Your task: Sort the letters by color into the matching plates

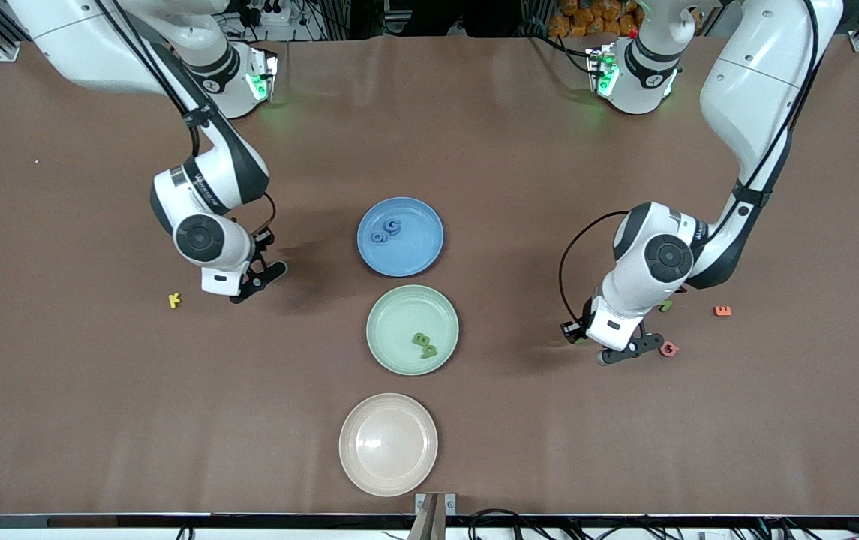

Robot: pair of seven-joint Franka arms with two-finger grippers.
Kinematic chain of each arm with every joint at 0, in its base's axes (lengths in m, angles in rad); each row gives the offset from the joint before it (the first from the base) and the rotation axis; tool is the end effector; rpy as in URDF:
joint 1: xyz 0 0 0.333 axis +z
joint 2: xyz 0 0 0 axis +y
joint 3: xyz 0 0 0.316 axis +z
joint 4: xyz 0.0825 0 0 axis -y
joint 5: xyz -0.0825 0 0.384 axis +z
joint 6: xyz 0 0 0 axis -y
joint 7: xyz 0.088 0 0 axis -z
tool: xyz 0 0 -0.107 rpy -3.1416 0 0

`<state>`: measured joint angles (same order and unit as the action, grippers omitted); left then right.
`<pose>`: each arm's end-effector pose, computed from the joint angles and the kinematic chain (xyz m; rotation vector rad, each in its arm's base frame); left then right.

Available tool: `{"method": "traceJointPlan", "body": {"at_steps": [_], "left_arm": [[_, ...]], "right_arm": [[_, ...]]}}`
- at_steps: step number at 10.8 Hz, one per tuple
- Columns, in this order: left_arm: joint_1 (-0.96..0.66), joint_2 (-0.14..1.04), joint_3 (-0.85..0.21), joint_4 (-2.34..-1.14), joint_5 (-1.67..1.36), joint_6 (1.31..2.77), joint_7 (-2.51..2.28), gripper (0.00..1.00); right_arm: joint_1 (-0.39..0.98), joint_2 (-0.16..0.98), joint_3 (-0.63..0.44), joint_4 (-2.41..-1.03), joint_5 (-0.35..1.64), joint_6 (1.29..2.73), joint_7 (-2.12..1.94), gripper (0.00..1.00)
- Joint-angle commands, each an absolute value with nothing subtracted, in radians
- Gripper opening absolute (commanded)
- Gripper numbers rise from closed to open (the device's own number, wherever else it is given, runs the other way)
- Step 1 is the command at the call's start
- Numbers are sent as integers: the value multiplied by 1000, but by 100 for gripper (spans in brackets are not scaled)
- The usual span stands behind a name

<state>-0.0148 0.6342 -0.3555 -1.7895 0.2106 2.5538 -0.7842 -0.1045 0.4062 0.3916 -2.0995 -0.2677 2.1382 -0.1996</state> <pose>0.6344 -0.2254 0.2321 2.9401 0.4902 0.1661 0.5238 0.1450 0.2149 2.8767 0.9934 -0.4918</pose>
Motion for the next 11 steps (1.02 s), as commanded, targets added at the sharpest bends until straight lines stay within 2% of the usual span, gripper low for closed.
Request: {"method": "traceJointPlan", "body": {"at_steps": [1, 3, 6, 8, 11], "left_arm": [[-25, 656, -423, -1706, 176, 2574, -955, 0], [-99, 673, -425, -1671, 176, 2591, -1067, 0], [-201, 678, -404, -1671, 184, 2733, -1233, 0], [-283, 683, -376, -1671, 186, 2784, -1329, 0], [-449, 696, -240, -1671, 183, 2891, -1457, 0]], "right_arm": [[-166, 354, 402, -2210, -351, 2262, -324, 57], [-176, 357, 402, -2218, -460, 2276, -327, 57], [-187, 385, 394, -2259, -514, 2371, -327, 57], [-187, 397, 387, -2261, -572, 2385, -325, 56], [-187, 397, 379, -2260, -591, 2385, -325, 56]]}}
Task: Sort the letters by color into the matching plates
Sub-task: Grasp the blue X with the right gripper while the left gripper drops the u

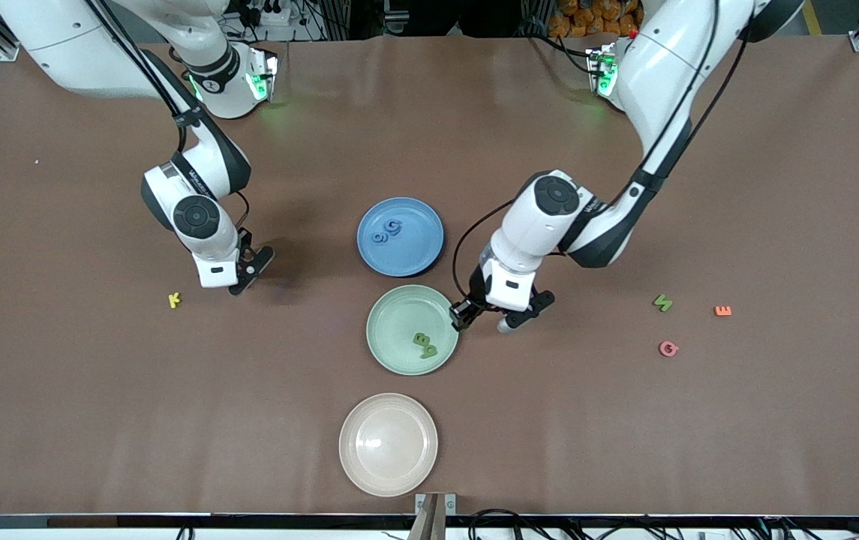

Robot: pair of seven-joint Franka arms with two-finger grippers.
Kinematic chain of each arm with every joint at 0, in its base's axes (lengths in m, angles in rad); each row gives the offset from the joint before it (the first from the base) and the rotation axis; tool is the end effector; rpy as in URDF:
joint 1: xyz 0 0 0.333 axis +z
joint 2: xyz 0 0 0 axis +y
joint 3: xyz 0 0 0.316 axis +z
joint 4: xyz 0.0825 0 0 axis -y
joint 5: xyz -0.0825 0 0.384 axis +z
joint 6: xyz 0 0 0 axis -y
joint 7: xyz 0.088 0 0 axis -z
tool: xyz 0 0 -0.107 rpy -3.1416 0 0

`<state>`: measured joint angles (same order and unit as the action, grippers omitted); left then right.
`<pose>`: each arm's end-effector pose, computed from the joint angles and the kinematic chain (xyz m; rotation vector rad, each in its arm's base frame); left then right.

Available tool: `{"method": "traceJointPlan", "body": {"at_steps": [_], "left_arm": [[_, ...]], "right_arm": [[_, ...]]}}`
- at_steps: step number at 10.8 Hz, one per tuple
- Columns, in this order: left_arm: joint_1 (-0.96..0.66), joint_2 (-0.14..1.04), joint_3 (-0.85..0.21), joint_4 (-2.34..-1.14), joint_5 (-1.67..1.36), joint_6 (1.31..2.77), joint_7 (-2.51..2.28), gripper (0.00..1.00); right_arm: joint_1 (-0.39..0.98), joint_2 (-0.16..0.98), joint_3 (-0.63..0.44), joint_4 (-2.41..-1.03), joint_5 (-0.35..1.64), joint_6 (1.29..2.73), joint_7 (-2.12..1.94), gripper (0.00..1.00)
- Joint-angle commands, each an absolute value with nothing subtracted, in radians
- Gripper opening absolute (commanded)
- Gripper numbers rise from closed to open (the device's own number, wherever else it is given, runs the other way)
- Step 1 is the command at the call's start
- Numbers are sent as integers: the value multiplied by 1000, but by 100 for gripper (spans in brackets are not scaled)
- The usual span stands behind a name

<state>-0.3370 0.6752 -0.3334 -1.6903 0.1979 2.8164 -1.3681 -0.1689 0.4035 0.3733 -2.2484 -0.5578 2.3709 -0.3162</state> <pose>0.5789 -0.4233 0.2761 2.5300 0.8463 0.2628 0.5030 0.1064 0.1784 2.6129 1.3590 -0.3362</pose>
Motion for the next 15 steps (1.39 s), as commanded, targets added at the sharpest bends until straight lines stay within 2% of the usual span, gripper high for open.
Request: {"method": "traceJointPlan", "body": {"at_steps": [1, 4, 8, 11, 12, 14, 15], "left_arm": [[-490, 704, -215, -1671, 184, 2914, -1510, 0], [-570, 706, -144, -1671, 183, 2968, -1629, 0], [-577, 692, -143, -1671, 183, 3060, -1856, 0], [-569, 646, -143, -1678, 183, 3071, -1933, 0], [-565, 620, -143, -1681, 183, 3071, -1965, 0], [-561, 603, -143, -1680, 181, 3071, -1999, 0], [-561, 604, -143, -1681, 181, 3070, -1999, 0]], "right_arm": [[-187, 396, 379, -2260, -592, 2385, -327, 56], [-189, 399, 367, -2258, -601, 2402, -327, 56], [-190, 422, 328, -2258, -612, 2460, -342, 55], [-189, 431, 327, -2260, -611, 2464, -331, 51], [-187, 431, 327, -2260, -611, 2464, -331, 46], [-186, 431, 327, -2260, -611, 2462, -333, 10], [-186, 431, 327, -2260, -611, 2461, -333, 0]]}}
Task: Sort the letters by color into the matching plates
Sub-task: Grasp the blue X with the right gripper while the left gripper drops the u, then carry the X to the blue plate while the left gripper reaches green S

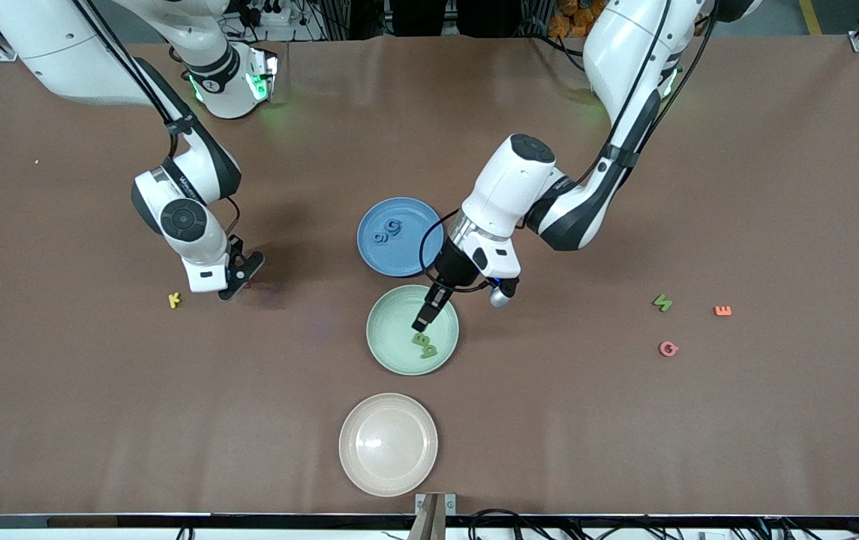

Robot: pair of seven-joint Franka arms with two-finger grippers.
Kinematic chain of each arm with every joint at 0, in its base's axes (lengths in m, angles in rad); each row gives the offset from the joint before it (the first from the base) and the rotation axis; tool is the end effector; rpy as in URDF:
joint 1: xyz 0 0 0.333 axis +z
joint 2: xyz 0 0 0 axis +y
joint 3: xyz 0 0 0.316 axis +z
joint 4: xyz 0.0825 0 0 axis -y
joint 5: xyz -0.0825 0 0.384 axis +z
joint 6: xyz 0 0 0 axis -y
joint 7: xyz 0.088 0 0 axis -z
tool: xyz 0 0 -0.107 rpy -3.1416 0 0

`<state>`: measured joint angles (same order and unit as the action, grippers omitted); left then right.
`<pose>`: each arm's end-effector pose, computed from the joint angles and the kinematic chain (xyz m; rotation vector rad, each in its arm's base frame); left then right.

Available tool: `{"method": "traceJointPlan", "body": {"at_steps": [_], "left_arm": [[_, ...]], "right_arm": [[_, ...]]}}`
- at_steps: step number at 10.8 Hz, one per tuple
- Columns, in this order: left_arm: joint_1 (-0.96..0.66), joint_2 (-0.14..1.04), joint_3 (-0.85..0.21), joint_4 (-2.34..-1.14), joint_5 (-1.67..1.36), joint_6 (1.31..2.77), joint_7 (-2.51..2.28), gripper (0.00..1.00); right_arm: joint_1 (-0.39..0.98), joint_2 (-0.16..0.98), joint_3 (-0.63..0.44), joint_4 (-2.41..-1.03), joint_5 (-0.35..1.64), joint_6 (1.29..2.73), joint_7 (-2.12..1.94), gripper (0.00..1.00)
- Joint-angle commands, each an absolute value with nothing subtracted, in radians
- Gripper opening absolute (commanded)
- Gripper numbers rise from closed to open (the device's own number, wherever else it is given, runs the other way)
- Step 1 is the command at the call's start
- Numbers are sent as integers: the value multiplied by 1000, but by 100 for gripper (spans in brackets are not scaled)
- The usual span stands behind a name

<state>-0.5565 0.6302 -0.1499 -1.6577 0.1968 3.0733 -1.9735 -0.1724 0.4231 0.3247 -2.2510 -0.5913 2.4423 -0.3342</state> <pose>0.5617 -0.4718 0.3402 1.9867 1.2757 0.2488 0.5097 0.0852 0.1689 2.6103 1.3667 -0.2828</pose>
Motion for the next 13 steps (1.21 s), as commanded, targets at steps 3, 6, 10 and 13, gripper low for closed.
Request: {"method": "traceJointPlan", "body": {"at_steps": [3, 6, 10, 13], "left_arm": [[-568, 606, -143, -1684, 186, 3062, -1997, 6], [-580, 615, -140, -1692, 195, 3054, -1991, 100], [-580, 623, -140, -1700, 196, 3054, -1988, 100], [-571, 629, -129, -1706, 271, 2974, -1980, 100]], "right_arm": [[-184, 419, 328, -2258, -609, 2447, -333, 0], [-176, 374, 336, -2246, -583, 2361, -333, 0], [-74, 344, 334, -2194, -330, 2252, -325, 0], [-9, 344, 333, -2163, -203, 2227, -269, 0]]}}
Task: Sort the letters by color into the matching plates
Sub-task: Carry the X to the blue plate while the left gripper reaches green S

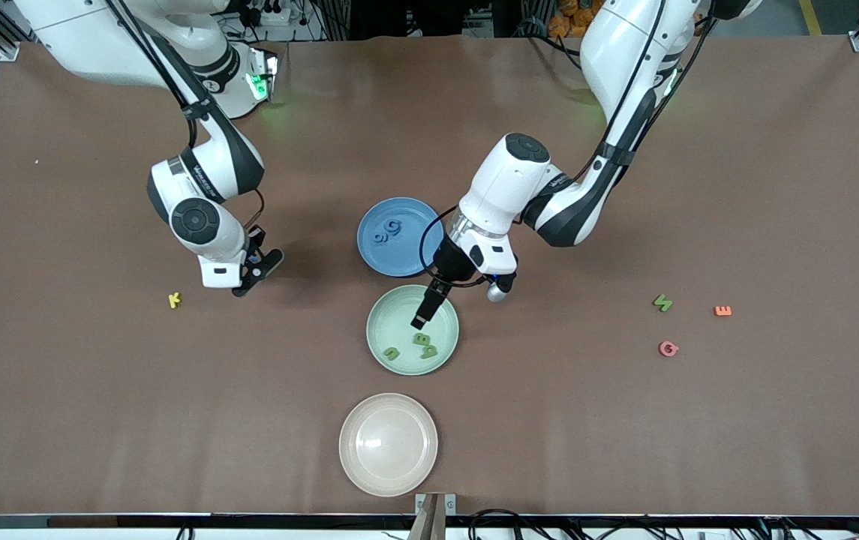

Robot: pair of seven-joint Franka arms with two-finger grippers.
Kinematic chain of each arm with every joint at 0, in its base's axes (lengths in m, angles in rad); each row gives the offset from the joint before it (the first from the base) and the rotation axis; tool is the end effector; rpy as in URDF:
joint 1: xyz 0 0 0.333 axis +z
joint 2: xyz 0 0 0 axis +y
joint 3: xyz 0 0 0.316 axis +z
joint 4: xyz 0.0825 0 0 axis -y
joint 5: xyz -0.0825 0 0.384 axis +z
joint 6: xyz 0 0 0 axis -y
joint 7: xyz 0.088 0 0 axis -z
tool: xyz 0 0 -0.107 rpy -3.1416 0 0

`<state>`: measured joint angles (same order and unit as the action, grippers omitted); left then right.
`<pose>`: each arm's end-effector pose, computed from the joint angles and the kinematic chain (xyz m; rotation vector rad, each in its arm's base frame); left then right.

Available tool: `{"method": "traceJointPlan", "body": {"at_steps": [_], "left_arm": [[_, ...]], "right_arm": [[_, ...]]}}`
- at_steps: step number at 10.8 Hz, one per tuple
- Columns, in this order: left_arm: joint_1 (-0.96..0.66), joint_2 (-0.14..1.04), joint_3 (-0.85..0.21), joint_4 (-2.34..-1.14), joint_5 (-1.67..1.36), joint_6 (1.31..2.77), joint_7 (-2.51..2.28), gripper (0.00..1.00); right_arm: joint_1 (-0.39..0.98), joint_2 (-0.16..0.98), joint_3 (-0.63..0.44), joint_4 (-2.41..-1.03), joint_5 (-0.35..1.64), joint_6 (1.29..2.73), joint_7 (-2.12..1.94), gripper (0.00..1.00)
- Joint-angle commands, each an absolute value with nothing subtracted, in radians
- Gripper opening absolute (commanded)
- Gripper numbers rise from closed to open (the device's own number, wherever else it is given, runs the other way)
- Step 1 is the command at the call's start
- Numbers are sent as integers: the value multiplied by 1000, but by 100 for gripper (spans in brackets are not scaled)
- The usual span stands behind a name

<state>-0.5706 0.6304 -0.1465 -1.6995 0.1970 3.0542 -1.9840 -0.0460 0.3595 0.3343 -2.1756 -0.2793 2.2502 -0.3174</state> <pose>0.5482 -0.4734 0.3173 2.0391 1.3042 0.2229 0.5119 0.1471 0.2141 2.8020 1.1931 -0.3884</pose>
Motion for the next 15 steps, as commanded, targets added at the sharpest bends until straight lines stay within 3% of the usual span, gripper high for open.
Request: {"method": "traceJointPlan", "body": {"at_steps": [1, 10, 15], "left_arm": [[-565, 632, -127, -1709, 347, 2908, -1982, 100], [-494, 623, -103, -1801, 575, 2631, -1875, 100], [-405, 574, -110, -1882, 577, 2605, -1637, 100]], "right_arm": [[18, 347, 333, -2158, -158, 2229, -223, 0], [282, 367, 370, -2068, 107, 2229, 221, 0], [386, 463, 370, -1985, 130, 2259, 402, 0]]}}
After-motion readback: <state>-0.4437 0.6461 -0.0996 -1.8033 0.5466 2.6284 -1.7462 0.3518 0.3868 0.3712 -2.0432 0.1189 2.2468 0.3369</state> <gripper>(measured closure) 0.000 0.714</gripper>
